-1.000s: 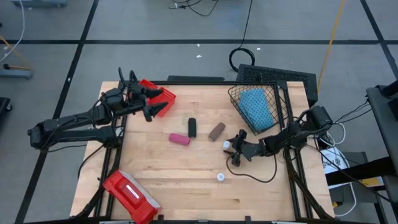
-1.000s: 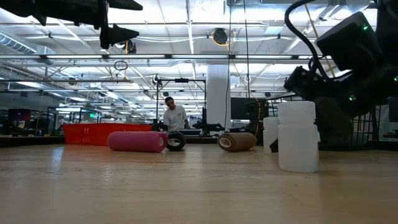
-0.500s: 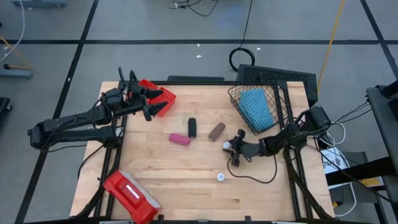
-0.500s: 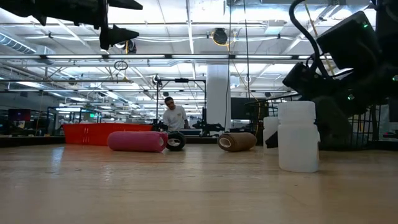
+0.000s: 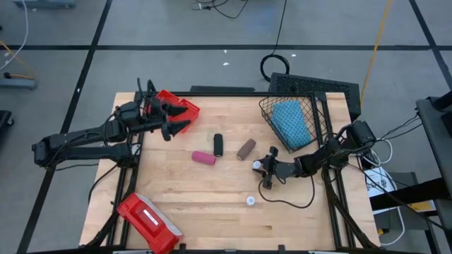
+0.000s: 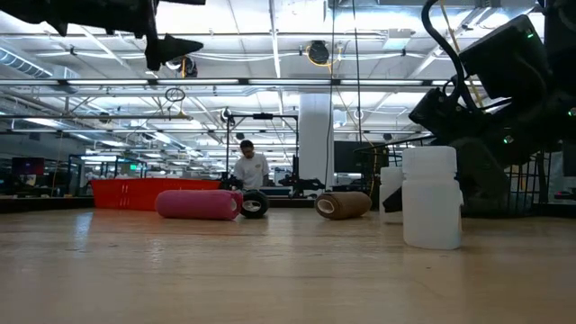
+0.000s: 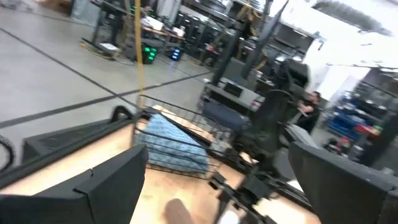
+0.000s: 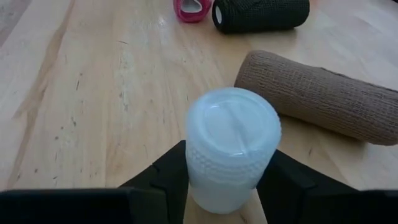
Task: Pick & place medical supplies in basket/bin
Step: Put the top transparent pill bottle into the left red bin
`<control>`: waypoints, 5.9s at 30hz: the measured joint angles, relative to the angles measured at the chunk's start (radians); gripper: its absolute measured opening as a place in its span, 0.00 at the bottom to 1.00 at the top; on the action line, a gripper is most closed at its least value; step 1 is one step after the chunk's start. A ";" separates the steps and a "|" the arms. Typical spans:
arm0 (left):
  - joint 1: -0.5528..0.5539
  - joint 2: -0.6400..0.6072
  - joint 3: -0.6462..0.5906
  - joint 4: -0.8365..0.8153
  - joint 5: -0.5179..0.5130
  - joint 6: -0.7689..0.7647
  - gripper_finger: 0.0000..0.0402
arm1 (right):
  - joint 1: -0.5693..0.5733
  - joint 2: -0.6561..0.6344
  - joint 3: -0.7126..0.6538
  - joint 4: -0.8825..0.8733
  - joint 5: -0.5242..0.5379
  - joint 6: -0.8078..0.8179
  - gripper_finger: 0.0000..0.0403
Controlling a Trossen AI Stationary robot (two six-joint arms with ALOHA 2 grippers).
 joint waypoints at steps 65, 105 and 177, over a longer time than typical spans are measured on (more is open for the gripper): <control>-0.488 1.166 0.846 -0.552 -0.254 0.442 0.62 | -0.033 -0.002 0.299 -0.174 -0.134 -0.249 0.32; -0.450 0.907 0.846 -0.714 -0.344 0.472 0.32 | -0.031 -0.139 0.298 -0.356 -0.164 -0.182 0.54; 0.609 0.500 -0.068 -0.249 -0.367 0.105 0.32 | -0.118 -0.515 0.132 -0.415 -0.159 -0.224 0.50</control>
